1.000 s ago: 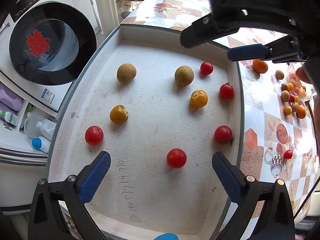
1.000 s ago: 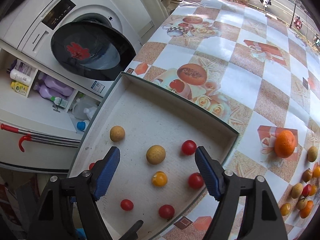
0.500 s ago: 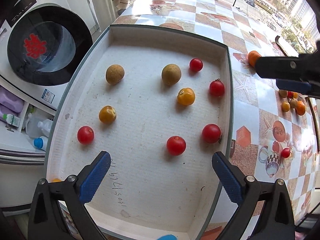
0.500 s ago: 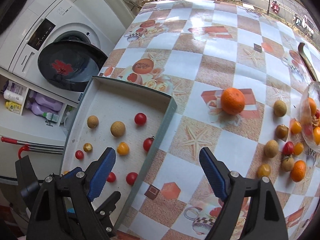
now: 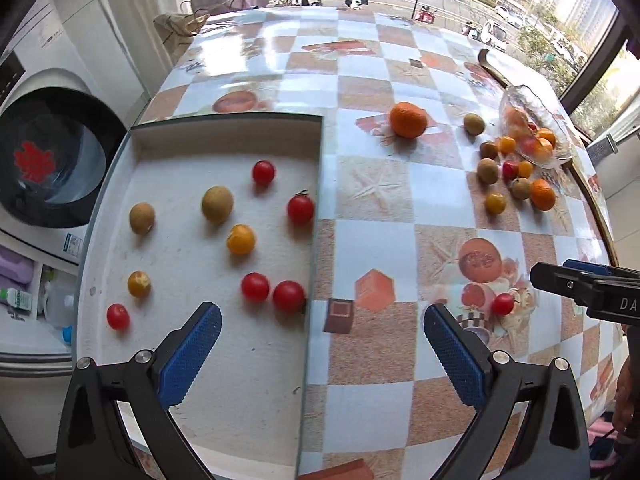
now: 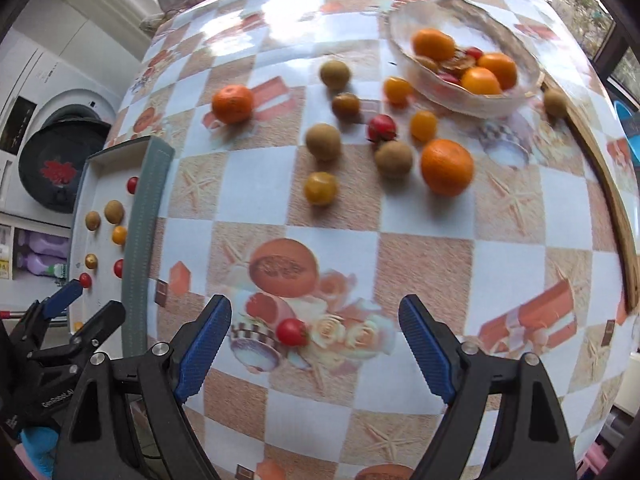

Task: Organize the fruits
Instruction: 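Move both open tools back over the fruit on the table, then grasp a red tomato with left tool while right tool grasps a mandarin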

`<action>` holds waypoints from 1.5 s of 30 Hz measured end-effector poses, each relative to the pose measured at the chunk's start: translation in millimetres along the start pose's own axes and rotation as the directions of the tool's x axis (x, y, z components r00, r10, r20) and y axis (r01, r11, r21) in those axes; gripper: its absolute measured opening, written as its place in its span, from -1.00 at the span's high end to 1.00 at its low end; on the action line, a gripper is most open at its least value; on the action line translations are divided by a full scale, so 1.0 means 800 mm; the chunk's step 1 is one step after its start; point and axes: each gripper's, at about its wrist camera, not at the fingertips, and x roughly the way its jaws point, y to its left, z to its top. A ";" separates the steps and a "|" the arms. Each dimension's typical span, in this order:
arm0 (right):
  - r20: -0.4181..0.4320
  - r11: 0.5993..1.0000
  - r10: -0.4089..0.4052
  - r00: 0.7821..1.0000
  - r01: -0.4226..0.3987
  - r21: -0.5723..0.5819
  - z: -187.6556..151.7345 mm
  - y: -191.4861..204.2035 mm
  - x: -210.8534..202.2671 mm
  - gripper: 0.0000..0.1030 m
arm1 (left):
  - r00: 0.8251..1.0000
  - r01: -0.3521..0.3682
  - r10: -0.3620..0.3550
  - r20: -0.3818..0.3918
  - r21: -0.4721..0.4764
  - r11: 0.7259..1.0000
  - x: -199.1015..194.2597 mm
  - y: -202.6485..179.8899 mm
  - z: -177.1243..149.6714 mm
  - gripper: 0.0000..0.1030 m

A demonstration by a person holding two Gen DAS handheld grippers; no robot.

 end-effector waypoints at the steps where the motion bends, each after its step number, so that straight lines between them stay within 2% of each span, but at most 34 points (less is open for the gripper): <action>1: 0.000 1.000 -0.012 1.000 0.012 0.018 -0.004 -0.012 -0.001 -0.71 | 1.000 0.009 -0.009 -0.004 0.015 1.000 0.002 -0.010 0.002 -0.98; 9: 0.008 0.989 -0.059 0.998 0.057 0.134 -0.023 -0.084 -0.010 -0.71 | 0.997 0.074 -0.070 -0.035 0.120 0.990 0.017 -0.093 -0.003 -0.98; 16: 0.018 0.991 -0.051 0.999 0.048 0.129 -0.016 -0.111 -0.009 -0.71 | 0.994 0.102 -0.095 -0.049 0.167 0.981 0.037 -0.150 -0.009 -0.98; 27: 0.028 1.000 -0.015 0.999 0.015 0.015 0.039 -0.097 0.017 -0.71 | 0.995 0.066 -0.052 -0.089 0.153 0.986 0.083 -0.182 -0.014 -0.98; 30: 0.043 0.999 -0.014 0.999 0.015 -0.028 0.051 -0.089 0.019 -0.71 | 0.996 0.039 -0.026 -0.080 0.163 0.986 0.086 -0.188 -0.017 -0.98; 38: 0.068 0.996 -0.018 0.998 0.024 -0.081 0.077 -0.078 0.027 -0.68 | 0.998 0.032 -0.023 -0.061 0.151 0.988 0.086 -0.188 -0.018 -0.99; 41: 0.085 0.994 -0.026 0.996 0.034 -0.100 0.081 -0.074 0.027 -0.35 | 0.995 0.028 -0.014 -0.101 0.145 0.989 0.088 -0.188 -0.012 -0.99; 43: 0.093 0.993 -0.027 0.995 0.037 -0.109 0.084 -0.071 0.027 0.18 | 0.995 0.025 -0.010 -0.104 0.141 0.990 0.086 -0.191 -0.009 -0.91; 44: 0.093 0.993 -0.030 0.995 0.040 -0.107 0.085 -0.072 0.027 0.22 | 0.995 0.029 -0.015 -0.098 0.143 0.989 0.085 -0.193 -0.006 -0.85; 45: 0.091 0.994 -0.022 0.996 0.031 -0.102 0.085 -0.074 0.026 0.22 | 0.996 0.031 -0.018 -0.087 0.152 0.988 0.081 -0.197 -0.005 -0.66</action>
